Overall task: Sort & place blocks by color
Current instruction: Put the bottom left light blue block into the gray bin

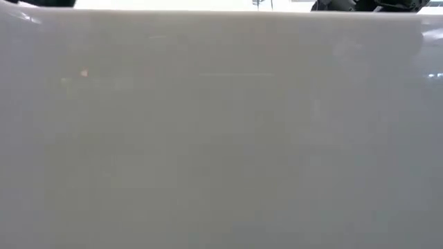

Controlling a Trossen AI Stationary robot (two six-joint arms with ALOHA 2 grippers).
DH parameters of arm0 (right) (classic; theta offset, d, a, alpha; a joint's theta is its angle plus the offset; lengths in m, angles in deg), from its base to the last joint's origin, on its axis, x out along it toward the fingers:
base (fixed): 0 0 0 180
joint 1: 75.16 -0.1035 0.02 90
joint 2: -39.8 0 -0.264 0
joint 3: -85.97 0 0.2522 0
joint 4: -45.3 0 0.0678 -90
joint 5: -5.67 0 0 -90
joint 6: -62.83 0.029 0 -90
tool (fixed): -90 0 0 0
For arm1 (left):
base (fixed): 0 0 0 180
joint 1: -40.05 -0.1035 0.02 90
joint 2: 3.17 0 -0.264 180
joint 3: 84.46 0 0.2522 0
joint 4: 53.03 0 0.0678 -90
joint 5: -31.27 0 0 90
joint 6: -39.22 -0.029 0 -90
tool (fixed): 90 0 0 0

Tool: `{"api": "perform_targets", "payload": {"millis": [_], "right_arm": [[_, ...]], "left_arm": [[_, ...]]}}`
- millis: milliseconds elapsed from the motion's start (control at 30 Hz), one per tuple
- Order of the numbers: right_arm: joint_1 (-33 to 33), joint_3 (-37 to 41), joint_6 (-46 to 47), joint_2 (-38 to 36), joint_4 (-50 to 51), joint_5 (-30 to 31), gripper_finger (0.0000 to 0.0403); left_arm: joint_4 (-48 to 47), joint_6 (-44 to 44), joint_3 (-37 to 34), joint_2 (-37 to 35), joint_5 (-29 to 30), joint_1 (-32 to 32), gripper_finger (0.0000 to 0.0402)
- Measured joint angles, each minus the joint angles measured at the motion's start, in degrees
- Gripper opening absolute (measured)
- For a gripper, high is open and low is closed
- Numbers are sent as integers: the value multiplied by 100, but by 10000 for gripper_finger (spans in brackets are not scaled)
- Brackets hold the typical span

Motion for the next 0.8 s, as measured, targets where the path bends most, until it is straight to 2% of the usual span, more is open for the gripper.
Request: {"api": "perform_targets", "payload": {"millis": [200, 367, 500, 800], "right_arm": [[0, 221, 210, -2, -103, 42, 308], [-2, 373, 541, -2, -91, 42, 308], [-2, 379, 605, -2, -138, 42, 308], [-2, 383, 605, -2, -437, 39, 308]], "left_arm": [[-190, 1900, 0, 291, -50, 929, 243], [-337, 3017, 2, 864, -281, 1336, 244], [-441, 3207, 2, 1376, -686, 1359, 244], [-427, 3207, 27, 2082, -914, 1349, 243]]}}
